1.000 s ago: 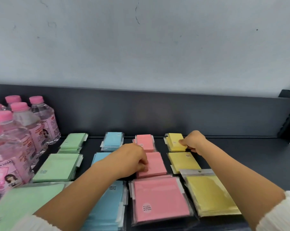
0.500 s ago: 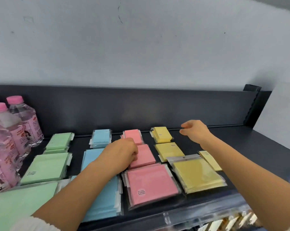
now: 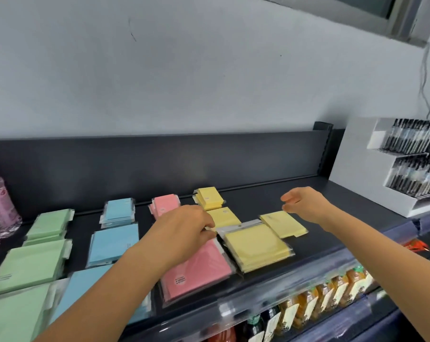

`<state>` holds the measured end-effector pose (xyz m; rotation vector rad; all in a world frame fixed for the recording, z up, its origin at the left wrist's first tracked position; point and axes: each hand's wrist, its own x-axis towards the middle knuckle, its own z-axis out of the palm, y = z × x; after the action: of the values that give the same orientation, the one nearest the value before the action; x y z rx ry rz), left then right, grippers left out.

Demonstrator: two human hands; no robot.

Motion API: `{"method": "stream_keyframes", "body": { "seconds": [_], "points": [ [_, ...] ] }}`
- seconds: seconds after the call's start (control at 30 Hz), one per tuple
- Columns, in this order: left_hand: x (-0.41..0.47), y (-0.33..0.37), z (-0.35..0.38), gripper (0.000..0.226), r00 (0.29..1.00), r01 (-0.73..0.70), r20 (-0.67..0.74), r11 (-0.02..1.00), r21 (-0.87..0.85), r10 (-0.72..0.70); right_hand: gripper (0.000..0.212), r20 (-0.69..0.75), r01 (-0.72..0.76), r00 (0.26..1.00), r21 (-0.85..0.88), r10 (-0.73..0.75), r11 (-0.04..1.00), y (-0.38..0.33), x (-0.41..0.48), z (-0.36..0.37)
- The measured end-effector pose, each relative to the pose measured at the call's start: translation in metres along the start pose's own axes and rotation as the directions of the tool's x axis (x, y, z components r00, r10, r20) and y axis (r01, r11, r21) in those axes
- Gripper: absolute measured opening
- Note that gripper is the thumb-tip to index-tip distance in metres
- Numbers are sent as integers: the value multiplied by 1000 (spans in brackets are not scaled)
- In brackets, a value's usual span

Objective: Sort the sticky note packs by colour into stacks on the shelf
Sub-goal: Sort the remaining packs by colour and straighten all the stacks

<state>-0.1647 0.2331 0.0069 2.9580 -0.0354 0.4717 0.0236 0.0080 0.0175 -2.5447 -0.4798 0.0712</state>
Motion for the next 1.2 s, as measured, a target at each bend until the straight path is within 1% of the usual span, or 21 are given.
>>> {"method": "stream_keyframes", "body": {
  "seconds": [0.1, 0.17, 0.3, 0.33, 0.43, 0.53, 0.63, 0.7, 0.8, 0.93, 1.03, 1.07, 1.13, 1.2],
  "points": [
    [13, 23, 8, 32, 1000, 29, 8, 1000, -4, -28, 28, -19, 74, 997, -72, -75, 995, 17, 6, -3],
    [25, 39, 16, 34, 999, 39, -2, 999, -6, -39, 28, -29, 124, 991, -84, -127, 989, 29, 11, -4],
    [59, 83, 39, 40, 997, 73, 29, 997, 6, -73, 28, -14, 243, 970, 12, -243, 970, 60, 32, -9],
    [77, 102, 48, 45, 993, 106, 47, 994, 14, -106, 28, 2, 281, 959, 52, -282, 958, 75, 39, -14],
    [100, 113, 60, 60, 978, 176, 113, 984, 5, -176, 25, 26, 375, 924, 125, -381, 918, 90, 45, -8],
    [136, 135, 79, 76, 930, 298, 211, 954, 43, -300, 24, 102, 450, 876, 182, -471, 875, 126, 60, -16],
    [157, 141, 89, 93, 845, 378, 351, 915, 142, -403, 22, 165, 464, 845, 244, -508, 851, 150, 75, -21],
    [163, 141, 92, 100, 793, 425, 419, 895, 137, -441, 20, 178, 457, 835, 302, -520, 837, 159, 82, -24],
    [171, 140, 93, 101, 785, 420, 442, 897, 136, -435, 18, 183, 463, 820, 345, -542, 816, 167, 87, -24],
    [177, 148, 102, 104, 811, 437, 379, 892, 112, -445, 23, 182, 442, 821, 396, -541, 805, 169, 91, -23],
    [183, 158, 110, 104, 860, 450, 243, 891, 54, -449, 27, 201, 352, 846, 487, -494, 800, 165, 91, -24],
    [185, 161, 112, 101, 880, 442, 183, 897, 26, -439, 29, 216, 322, 850, 508, -480, 799, 163, 91, -25],
    [192, 168, 115, 83, 913, 408, 51, 911, -56, -405, 34, 245, 276, 850, 546, -466, 791, 161, 90, -27],
    [197, 175, 116, 66, 917, 376, -86, 916, -139, -390, 31, 257, 231, 847, 611, -465, 757, 159, 88, -29]
  ]
}}
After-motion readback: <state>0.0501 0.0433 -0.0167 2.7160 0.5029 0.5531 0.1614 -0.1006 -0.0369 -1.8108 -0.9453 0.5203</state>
